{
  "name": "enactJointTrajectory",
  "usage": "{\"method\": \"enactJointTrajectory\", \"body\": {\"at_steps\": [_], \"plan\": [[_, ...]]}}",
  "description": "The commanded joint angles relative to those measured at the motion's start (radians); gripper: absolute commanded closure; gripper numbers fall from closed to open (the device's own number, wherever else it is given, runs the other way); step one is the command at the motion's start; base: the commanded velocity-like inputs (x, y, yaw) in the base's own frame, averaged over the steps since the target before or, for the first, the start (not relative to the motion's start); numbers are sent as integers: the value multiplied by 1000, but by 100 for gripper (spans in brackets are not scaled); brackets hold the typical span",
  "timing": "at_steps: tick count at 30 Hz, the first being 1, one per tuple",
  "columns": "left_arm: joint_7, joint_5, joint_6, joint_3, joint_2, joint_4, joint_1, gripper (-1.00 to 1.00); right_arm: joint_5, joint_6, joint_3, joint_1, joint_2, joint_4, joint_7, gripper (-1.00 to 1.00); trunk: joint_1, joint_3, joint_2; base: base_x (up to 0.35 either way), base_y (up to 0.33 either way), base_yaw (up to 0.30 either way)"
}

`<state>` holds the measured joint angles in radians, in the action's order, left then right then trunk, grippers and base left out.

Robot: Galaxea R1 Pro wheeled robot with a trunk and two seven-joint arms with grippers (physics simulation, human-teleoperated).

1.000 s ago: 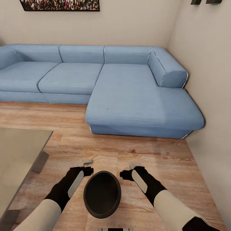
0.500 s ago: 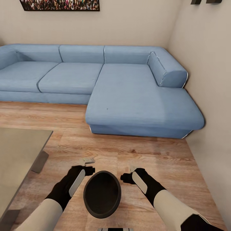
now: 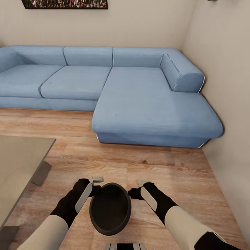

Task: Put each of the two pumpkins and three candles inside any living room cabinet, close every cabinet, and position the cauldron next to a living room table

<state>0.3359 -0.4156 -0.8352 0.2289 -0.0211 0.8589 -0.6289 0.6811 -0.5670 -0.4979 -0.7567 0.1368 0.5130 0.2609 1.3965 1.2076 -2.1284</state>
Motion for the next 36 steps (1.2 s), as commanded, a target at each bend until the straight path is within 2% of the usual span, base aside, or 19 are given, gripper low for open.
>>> {"method": "enactJointTrajectory", "body": {"at_steps": [1,2,4,5,8,11,18,29,36], "plan": [[0,0,0,-5,0,0,0,-100,0,0,-4,0,0,0,-3,-100,4,3,-7,0,0,0],[0,1,4,-17,3,0,0,-100,0,0,-27,0,2,2,-9,-100,8,6,-14,0,0,0],[0,1,5,-18,5,1,0,-100,0,-1,-32,0,3,4,-12,-100,15,13,-28,0,0,0],[0,1,7,-19,6,3,0,-100,-1,-1,-35,0,2,4,-53,-100,19,16,-35,0,0,0],[0,1,7,-20,9,4,0,-100,-1,-1,-36,0,1,3,-75,-100,31,25,-56,0,0,0],[1,1,7,-23,10,5,0,-100,-2,-1,-36,0,1,2,-79,-100,42,35,-77,0,0,0],[1,3,8,-59,12,4,0,-100,-2,-1,-37,1,1,2,-83,-100,69,56,-126,0,0,0],[2,4,8,-63,13,1,0,-100,-4,0,-36,0,-1,2,-83,-100,111,91,-203,0,0,0],[0,4,7,-63,33,-2,0,-100,-4,0,-37,2,-4,-2,-82,-100,138,113,-252,0,0,0]]}}
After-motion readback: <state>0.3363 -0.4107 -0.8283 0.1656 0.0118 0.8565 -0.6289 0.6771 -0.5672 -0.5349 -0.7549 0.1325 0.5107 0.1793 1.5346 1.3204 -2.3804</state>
